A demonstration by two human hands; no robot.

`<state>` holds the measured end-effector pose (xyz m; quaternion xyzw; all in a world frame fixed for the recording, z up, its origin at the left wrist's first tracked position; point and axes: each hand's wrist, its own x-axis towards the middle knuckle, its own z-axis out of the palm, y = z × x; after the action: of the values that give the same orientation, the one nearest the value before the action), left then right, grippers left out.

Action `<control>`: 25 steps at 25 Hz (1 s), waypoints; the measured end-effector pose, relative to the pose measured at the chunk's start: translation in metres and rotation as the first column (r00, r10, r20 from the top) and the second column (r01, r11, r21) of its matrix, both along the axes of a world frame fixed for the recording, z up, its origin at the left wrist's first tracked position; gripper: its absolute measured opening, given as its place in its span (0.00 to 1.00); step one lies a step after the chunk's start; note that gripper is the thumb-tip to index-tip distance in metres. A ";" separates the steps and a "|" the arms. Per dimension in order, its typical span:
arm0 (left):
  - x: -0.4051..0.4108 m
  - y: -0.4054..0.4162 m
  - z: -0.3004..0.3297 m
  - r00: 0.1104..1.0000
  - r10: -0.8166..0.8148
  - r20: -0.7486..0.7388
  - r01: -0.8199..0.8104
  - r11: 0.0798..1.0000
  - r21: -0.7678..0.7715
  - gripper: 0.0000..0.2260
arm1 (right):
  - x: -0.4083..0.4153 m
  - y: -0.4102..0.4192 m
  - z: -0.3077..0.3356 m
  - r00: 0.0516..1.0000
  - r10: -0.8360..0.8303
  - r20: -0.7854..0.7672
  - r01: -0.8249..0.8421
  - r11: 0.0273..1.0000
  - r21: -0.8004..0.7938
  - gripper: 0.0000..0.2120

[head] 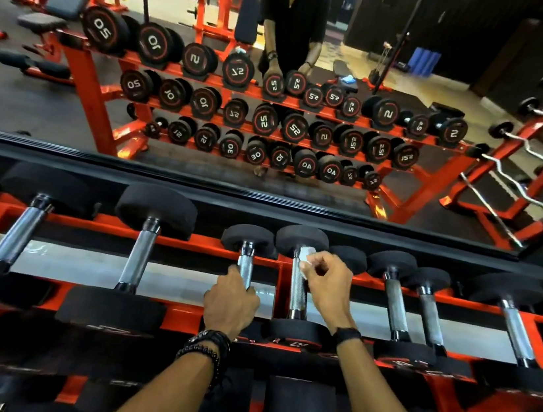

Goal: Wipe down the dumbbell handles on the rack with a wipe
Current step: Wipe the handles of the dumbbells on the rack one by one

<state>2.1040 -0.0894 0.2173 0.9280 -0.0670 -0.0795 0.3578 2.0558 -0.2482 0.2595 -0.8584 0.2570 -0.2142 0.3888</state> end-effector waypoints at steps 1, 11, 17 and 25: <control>0.000 -0.001 -0.001 1.000 0.000 -0.001 0.000 1.000 -0.001 0.14 | -0.017 0.003 -0.004 0.999 0.015 -0.029 -0.015 1.000 -0.001 0.06; 0.000 0.000 0.000 1.000 -0.003 -0.018 0.002 1.000 -0.006 0.14 | 0.001 -0.002 -0.007 0.999 0.000 0.040 0.000 1.000 -0.015 0.02; 0.002 -0.003 -0.002 1.000 -0.011 -0.023 0.011 1.000 0.015 0.17 | -0.033 -0.001 -0.010 0.994 0.091 -0.061 -0.090 0.996 0.007 0.10; 0.002 -0.002 -0.004 1.000 0.002 -0.012 -0.002 1.000 -0.020 0.15 | -0.030 0.003 -0.011 0.999 -0.009 -0.032 0.011 0.998 0.070 0.08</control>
<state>2.1061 -0.0918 0.2132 0.9240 -0.0646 -0.0841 0.3674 2.0260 -0.2450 0.2484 -0.8462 0.2748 -0.1936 0.4134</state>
